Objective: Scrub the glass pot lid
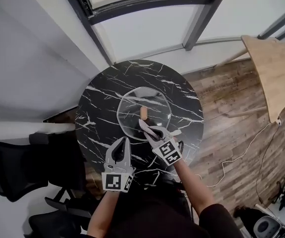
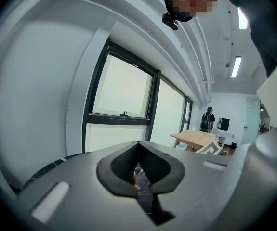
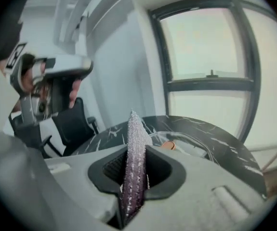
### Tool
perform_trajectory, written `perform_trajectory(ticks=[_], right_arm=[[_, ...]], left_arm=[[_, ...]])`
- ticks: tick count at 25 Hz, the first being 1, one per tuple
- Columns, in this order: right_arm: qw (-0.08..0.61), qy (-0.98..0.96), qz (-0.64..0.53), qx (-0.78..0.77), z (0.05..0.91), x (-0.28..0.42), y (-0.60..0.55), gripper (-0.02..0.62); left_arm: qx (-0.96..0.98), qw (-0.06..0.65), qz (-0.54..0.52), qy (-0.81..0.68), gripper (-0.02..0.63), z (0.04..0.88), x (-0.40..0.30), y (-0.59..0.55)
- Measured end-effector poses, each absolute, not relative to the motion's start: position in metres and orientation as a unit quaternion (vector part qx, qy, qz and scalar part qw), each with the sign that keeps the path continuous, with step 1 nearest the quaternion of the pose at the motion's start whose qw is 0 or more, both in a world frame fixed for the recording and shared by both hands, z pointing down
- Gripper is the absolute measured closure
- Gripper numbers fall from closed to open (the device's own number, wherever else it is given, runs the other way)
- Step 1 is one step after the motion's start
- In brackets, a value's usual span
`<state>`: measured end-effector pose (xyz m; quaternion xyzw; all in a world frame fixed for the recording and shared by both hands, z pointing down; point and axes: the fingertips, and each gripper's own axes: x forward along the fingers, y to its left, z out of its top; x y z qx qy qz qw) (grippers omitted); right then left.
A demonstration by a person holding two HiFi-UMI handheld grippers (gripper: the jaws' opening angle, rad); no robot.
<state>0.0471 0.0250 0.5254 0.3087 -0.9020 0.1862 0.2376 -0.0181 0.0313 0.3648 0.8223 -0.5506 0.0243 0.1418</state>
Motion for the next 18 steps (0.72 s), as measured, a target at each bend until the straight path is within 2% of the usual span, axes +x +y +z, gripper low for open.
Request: perform_trajectory(ticks=[3,10,18], right_arm=[[0.164,-0.902,0.202,0.345,0.482,0.052,0.011,0.526],[0.07,-0.908,0.163,0.379,0.384,0.075,-0.001,0.525],[0.031,-0.904,0.119,0.41,0.315,0.107,0.013,0.525]], left_arm=[[0.818,0.141,0.019,-0.557,0.603,0.356,-0.011,0.034],[0.806,0.106,0.007,-0.583,0.603,0.315,0.011,0.043],[0.797,0.081,-0.009,-0.599,0.603,0.276,0.029,0.06]])
